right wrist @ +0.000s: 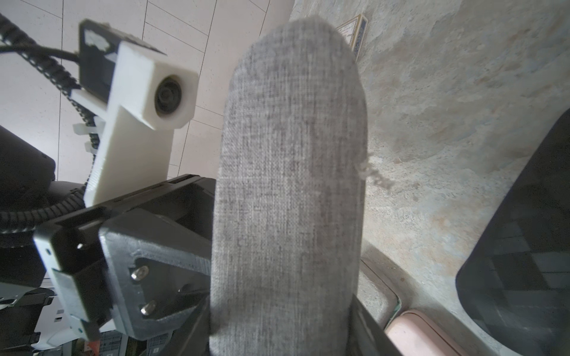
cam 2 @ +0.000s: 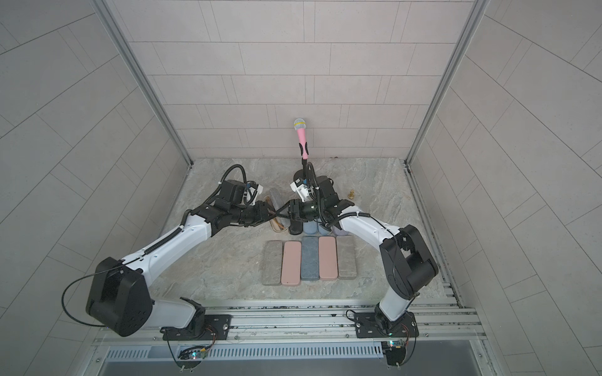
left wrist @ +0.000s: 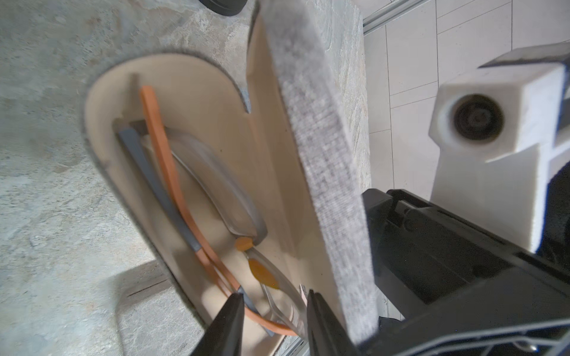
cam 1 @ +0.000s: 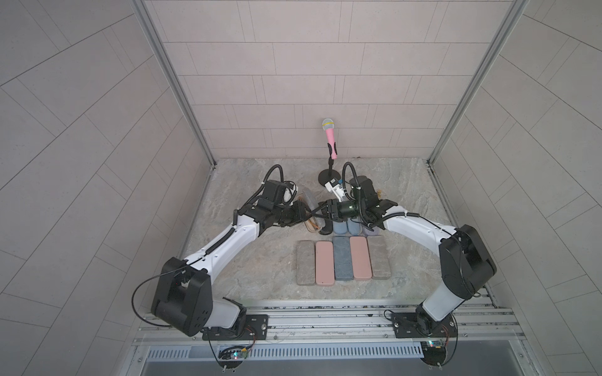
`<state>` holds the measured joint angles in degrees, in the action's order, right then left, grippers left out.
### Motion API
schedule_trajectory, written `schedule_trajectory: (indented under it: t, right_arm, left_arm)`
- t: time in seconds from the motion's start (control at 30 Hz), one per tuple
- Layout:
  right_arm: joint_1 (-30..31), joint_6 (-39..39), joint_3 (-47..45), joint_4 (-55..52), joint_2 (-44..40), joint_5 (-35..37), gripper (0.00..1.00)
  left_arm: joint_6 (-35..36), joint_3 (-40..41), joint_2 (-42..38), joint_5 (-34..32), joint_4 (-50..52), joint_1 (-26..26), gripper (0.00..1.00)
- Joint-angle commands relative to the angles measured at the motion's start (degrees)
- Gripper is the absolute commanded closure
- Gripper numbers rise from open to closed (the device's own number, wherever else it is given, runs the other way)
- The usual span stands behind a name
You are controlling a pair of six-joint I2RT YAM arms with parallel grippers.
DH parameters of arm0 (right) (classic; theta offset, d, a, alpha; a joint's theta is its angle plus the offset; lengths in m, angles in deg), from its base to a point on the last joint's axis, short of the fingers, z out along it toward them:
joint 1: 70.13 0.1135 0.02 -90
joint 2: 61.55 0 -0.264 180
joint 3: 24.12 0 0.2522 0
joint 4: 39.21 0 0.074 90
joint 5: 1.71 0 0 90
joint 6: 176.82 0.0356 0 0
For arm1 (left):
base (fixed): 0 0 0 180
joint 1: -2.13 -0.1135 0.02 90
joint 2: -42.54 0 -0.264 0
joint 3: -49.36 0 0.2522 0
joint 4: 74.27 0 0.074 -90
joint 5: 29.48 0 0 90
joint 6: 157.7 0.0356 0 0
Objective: Close the glasses case
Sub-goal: Adjust the glasses case.
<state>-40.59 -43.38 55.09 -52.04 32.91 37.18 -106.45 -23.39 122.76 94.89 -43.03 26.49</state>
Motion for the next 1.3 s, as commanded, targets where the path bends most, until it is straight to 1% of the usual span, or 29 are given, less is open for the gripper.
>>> schedule_trajectory:
  t: [0.0, 0.4, 0.57, 0.77, 0.83, 0.97, 1.27]
  right_arm:
    - [0.28, -1.21, 1.81, 0.81, -1.67, -0.24, 0.78]
    - [0.55, -1.25, 1.90, 0.92, -1.60, -0.22, 0.78]
    - [0.54, -1.25, 1.92, 1.25, -1.91, -0.40, 0.78]
    - [0.53, -1.43, 1.97, 1.19, -2.33, -0.39, 0.79]
    - [0.53, -1.53, 1.96, 1.25, -2.43, -0.39, 0.79]
    - [0.53, -1.60, 2.05, 1.14, -2.40, -0.39, 0.79]
    - [0.54, -1.52, 2.34, 0.92, -2.35, -0.39, 0.79]
  left_arm:
    - [-0.16, -1.75, 0.77, -0.40, -1.36, 0.50, 0.61]
    - [-1.07, -2.02, 1.34, -0.18, -2.68, 1.14, 0.62]
    - [-1.55, -1.67, -0.21, -0.32, -3.80, 1.18, 0.62]
    - [-2.39, -0.22, -1.59, 0.98, -6.62, 1.13, 0.62]
    - [-4.29, 0.51, -2.29, 1.27, -7.73, 1.17, 0.62]
    - [-4.80, 1.13, -3.53, 1.51, -8.36, 1.13, 0.61]
    - [-5.04, 1.39, -2.05, 2.12, -8.96, 1.13, 0.61]
